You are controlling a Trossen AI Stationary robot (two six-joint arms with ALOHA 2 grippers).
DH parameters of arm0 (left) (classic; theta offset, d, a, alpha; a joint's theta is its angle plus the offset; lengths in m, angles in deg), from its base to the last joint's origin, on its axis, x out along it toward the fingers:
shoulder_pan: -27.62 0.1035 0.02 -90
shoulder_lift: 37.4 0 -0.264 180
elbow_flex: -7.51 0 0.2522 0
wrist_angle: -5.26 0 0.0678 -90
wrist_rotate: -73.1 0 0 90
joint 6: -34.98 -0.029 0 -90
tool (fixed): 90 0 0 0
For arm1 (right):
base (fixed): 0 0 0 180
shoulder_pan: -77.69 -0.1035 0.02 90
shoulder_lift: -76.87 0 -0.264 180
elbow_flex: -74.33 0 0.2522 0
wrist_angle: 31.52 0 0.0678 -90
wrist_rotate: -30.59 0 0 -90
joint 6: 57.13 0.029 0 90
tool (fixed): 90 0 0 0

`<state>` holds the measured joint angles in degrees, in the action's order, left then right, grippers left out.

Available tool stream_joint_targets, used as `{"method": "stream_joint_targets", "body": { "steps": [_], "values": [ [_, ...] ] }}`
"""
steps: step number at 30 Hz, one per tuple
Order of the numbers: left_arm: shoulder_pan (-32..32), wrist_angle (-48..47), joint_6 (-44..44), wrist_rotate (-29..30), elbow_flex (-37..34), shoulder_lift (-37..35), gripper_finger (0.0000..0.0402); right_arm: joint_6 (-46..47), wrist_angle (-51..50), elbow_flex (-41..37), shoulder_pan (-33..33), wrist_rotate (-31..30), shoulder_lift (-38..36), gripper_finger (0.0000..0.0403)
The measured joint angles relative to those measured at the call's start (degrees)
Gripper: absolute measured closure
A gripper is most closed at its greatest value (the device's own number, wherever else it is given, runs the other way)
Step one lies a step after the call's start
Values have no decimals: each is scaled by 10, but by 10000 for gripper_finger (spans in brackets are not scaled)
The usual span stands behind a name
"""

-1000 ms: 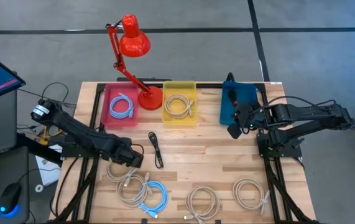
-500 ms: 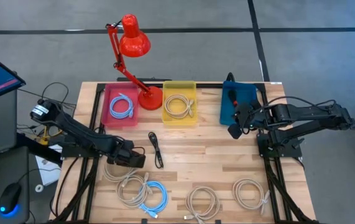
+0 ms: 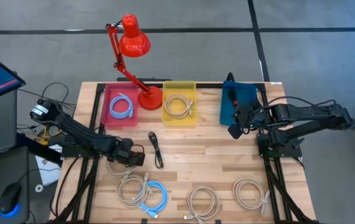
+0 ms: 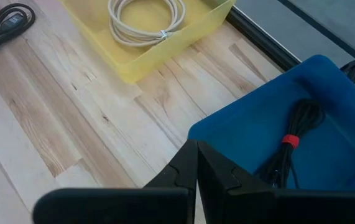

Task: Sort HDMI cables
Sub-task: Put the light brown HDMI cable into the yellow bin

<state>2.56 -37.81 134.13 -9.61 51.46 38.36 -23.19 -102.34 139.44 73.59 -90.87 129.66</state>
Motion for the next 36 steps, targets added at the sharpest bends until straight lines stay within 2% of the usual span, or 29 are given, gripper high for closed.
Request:
{"method": "stream_joint_targets", "body": {
  "steps": [9, 16, 20, 28, 32, 36],
  "values": [
    [-2, 1, -15, 26, -1, 0, 389, 0, -2, 0, 0, 0, 0, 403],
    [-13, 16, -30, 21, 0, -18, 391, 0, -12, 0, 0, -1, 0, 403],
    [-13, 28, -72, 20, 26, -49, 391, 0, -12, 0, 0, -6, 0, 403],
    [-10, 32, -162, 112, 83, -105, 391, 0, -12, 0, 2, -19, 0, 403],
    [8, 44, -229, 127, 116, -126, 391, 0, -12, 0, 2, -20, 0, 403],
    [49, 82, -336, 128, 152, -129, 391, 0, -11, 0, 2, -20, 0, 403]
  ]
}}
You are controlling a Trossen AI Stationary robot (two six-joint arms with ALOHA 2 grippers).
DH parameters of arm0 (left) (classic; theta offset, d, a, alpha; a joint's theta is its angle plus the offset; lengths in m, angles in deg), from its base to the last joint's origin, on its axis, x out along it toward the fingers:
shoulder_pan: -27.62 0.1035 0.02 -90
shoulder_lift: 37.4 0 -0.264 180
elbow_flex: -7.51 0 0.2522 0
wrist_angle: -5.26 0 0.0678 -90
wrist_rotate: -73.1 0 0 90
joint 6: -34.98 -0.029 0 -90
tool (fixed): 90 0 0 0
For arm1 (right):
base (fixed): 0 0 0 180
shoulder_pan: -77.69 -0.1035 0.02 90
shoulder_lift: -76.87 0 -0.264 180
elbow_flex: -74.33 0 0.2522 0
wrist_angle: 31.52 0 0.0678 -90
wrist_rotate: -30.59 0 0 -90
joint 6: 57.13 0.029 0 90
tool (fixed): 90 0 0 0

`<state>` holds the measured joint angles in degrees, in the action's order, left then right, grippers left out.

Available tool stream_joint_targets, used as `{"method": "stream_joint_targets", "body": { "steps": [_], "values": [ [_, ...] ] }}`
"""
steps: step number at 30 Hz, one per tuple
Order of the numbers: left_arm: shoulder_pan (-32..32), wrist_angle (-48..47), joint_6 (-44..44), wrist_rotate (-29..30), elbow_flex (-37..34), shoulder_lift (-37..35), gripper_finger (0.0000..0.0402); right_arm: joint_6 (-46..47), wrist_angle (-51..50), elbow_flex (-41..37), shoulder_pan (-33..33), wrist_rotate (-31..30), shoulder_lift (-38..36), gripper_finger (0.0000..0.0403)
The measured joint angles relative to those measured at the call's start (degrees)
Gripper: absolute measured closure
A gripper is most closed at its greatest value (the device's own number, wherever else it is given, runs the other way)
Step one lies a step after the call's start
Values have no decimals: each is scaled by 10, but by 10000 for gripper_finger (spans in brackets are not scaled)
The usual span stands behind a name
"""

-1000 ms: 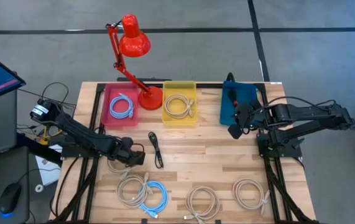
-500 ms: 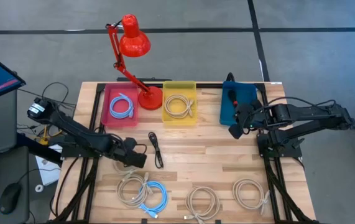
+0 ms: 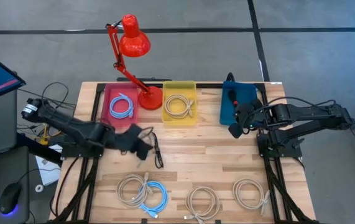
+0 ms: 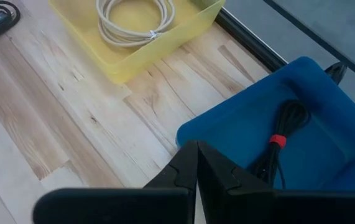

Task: Sort HDMI cables
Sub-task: Put the light brown HDMI cable into the yellow bin

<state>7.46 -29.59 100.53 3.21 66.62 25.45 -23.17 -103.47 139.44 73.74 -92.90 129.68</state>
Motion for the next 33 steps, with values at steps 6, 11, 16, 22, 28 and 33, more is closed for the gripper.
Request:
{"method": "stream_joint_targets", "body": {
  "steps": [6, 11, 16, 22, 28, 33],
  "values": [
    [76, 92, -177, -14, 44, -1, 391, 1, 4, 0, 0, 0, 0, 403],
    [137, 96, -253, -47, 67, -1, 391, 6, 4, 0, 0, 0, 0, 403],
    [175, 125, -297, -84, 72, 1, 391, 6, 4, 0, 0, 0, 0, 403],
    [225, 175, -338, -130, 72, 43, 392, 17, 5, 0, 0, 0, 0, 403],
    [277, 246, -367, -178, 72, 117, 392, 17, 8, 0, -1, -17, 0, 403],
    [320, 285, -373, -214, 72, 168, 392, 17, 8, 0, 0, -26, 0, 403]
  ]
}}
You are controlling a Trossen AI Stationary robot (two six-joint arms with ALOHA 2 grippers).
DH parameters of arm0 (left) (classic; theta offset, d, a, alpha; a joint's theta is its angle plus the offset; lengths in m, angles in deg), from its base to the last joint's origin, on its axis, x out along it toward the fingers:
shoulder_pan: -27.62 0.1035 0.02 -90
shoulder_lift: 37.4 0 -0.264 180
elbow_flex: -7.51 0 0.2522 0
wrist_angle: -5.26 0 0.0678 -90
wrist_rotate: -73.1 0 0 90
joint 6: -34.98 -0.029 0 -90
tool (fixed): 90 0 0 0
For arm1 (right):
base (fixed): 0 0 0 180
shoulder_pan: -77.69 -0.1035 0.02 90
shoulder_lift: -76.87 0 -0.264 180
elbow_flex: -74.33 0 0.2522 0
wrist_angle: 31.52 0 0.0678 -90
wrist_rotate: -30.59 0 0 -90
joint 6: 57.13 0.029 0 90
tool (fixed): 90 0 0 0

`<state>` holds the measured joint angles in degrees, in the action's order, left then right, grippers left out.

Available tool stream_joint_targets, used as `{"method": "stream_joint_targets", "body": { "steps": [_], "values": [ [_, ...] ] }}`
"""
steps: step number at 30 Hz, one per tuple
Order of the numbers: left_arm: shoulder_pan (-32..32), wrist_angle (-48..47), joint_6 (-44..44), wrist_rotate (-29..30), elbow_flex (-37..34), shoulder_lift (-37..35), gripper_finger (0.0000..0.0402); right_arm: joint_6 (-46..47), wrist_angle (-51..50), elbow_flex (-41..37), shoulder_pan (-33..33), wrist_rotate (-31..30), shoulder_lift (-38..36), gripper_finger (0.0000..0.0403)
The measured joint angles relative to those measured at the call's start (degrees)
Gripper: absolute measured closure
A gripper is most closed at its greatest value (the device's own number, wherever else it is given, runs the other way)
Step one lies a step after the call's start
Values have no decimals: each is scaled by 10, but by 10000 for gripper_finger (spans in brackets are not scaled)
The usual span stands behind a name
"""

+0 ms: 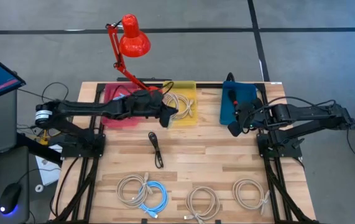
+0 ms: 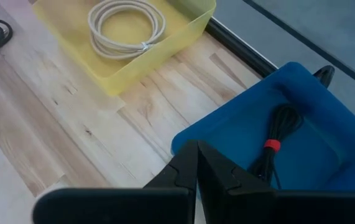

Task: Sort HDMI cables
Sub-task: Put the light brown HDMI cable into the yellow bin

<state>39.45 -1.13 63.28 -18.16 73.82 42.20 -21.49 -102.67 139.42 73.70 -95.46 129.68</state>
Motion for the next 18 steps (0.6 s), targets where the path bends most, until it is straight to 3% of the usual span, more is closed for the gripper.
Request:
{"method": "stream_joint_targets", "body": {
  "steps": [6, 18],
  "values": [
    [37, 47, -22, -20, 0, 38, 392, 0, 0, 0, 0, 0, 0, 403],
    [100, 52, -105, -34, 89, 153, 392, 0, 0, 0, 0, 0, 0, 403]
  ]
}}
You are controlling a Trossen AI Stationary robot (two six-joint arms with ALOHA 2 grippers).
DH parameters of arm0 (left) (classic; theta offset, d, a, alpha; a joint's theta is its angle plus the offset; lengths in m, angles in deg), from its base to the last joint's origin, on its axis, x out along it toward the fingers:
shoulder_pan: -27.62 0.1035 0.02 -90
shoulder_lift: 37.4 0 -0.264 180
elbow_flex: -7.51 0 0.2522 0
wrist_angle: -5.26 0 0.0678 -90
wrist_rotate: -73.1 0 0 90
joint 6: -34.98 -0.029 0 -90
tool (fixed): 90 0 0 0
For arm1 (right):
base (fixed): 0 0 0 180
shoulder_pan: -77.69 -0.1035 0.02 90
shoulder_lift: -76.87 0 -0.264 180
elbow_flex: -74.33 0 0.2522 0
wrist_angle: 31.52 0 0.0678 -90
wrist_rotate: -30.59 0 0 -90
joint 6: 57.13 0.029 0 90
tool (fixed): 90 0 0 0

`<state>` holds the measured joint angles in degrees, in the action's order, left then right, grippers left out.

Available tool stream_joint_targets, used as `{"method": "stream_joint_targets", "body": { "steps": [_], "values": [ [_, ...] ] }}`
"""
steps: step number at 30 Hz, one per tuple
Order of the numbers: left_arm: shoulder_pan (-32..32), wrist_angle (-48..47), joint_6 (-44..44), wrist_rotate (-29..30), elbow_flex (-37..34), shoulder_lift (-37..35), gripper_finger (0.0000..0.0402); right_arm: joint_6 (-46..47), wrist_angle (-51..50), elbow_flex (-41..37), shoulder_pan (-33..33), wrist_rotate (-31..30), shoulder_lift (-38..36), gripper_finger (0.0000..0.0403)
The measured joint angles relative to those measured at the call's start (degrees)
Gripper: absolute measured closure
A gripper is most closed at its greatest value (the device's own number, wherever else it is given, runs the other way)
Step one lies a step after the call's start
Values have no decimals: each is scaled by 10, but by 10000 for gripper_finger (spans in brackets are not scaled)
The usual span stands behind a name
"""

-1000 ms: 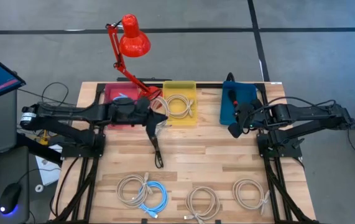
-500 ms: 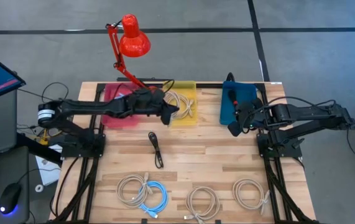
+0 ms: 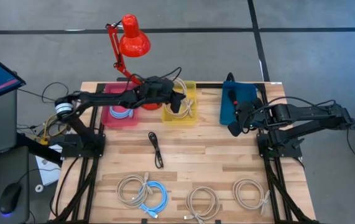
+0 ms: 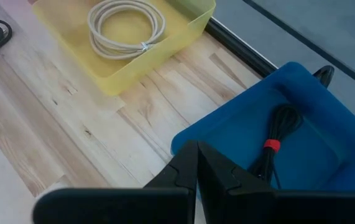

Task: Sort HDMI cables
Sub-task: Put the light brown HDMI cable into the yellow bin

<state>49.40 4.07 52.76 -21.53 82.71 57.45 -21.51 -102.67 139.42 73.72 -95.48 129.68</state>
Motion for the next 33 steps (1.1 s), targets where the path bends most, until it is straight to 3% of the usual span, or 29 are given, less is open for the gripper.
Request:
{"method": "stream_joint_targets", "body": {
  "steps": [22, 33],
  "values": [
    [15, 10, 4, -3, 3, 128, 391, 0, 0, 0, 0, 0, 0, 403],
    [16, 24, -24, 32, 3, 126, 337, 0, 0, 0, 0, 0, 0, 403]
  ]
}}
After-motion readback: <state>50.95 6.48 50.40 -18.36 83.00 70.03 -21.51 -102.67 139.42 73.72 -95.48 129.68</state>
